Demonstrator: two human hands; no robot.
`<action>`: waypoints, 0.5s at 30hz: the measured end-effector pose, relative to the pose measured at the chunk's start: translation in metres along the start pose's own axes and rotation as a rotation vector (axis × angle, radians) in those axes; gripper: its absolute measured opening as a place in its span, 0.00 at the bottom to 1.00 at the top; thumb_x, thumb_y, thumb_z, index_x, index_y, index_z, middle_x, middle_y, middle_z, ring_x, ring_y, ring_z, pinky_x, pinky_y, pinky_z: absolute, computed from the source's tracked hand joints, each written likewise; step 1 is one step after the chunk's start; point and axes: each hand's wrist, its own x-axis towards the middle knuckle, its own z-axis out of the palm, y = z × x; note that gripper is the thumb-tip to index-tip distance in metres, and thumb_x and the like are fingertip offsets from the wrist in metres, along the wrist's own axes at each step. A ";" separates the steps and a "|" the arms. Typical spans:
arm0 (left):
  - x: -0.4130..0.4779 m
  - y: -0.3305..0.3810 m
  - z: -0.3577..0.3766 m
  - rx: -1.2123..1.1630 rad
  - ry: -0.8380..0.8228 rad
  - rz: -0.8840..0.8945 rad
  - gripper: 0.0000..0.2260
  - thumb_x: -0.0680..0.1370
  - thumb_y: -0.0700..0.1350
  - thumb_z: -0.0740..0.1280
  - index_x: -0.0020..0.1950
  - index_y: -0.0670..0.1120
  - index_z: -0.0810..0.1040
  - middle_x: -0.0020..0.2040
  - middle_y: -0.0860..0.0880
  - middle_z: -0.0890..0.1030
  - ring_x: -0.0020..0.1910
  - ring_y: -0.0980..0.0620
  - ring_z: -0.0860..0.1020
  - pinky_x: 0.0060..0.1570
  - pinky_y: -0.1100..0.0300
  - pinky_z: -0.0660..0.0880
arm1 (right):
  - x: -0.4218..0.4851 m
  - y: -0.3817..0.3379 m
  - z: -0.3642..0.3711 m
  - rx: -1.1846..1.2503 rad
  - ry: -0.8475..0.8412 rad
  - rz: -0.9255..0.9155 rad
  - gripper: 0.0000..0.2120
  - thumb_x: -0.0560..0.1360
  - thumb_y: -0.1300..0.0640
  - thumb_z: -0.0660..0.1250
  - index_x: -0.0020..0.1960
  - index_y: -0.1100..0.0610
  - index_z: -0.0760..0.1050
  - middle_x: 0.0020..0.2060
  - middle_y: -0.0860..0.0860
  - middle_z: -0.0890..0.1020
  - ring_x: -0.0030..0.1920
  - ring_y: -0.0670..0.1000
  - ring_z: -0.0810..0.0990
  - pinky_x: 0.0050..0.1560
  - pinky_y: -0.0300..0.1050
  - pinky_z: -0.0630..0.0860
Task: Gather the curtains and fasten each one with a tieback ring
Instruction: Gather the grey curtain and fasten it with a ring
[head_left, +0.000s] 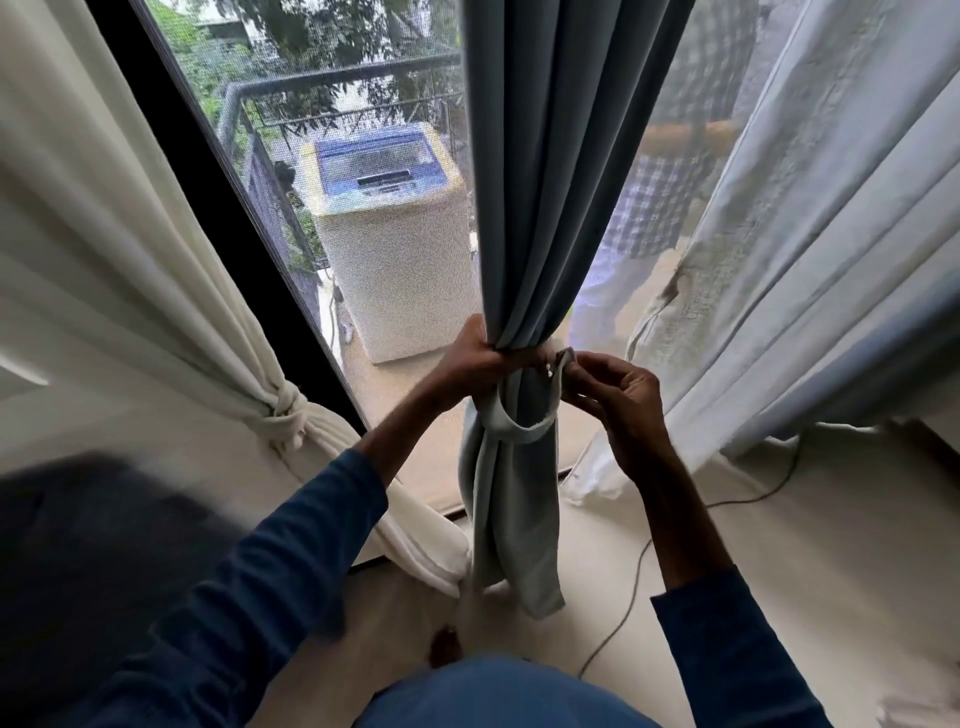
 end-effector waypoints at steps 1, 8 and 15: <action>0.000 0.000 0.000 -0.009 -0.024 0.019 0.13 0.70 0.40 0.80 0.52 0.40 0.84 0.49 0.39 0.86 0.52 0.39 0.84 0.57 0.38 0.79 | 0.001 -0.001 0.000 -0.007 -0.005 0.014 0.11 0.77 0.63 0.71 0.58 0.66 0.82 0.50 0.62 0.86 0.49 0.57 0.86 0.51 0.47 0.82; 0.000 0.001 -0.001 -0.056 -0.103 0.057 0.12 0.72 0.42 0.78 0.54 0.45 0.84 0.51 0.45 0.86 0.52 0.47 0.85 0.53 0.53 0.81 | 0.001 -0.003 0.002 0.018 -0.004 0.080 0.14 0.78 0.63 0.71 0.62 0.67 0.79 0.55 0.66 0.84 0.54 0.58 0.84 0.53 0.49 0.83; -0.002 0.000 0.001 -0.092 -0.110 0.049 0.10 0.73 0.45 0.78 0.53 0.47 0.85 0.50 0.46 0.86 0.50 0.50 0.84 0.52 0.55 0.81 | 0.000 0.003 0.007 0.096 0.058 0.093 0.14 0.77 0.63 0.71 0.61 0.67 0.80 0.49 0.61 0.86 0.48 0.54 0.86 0.52 0.48 0.83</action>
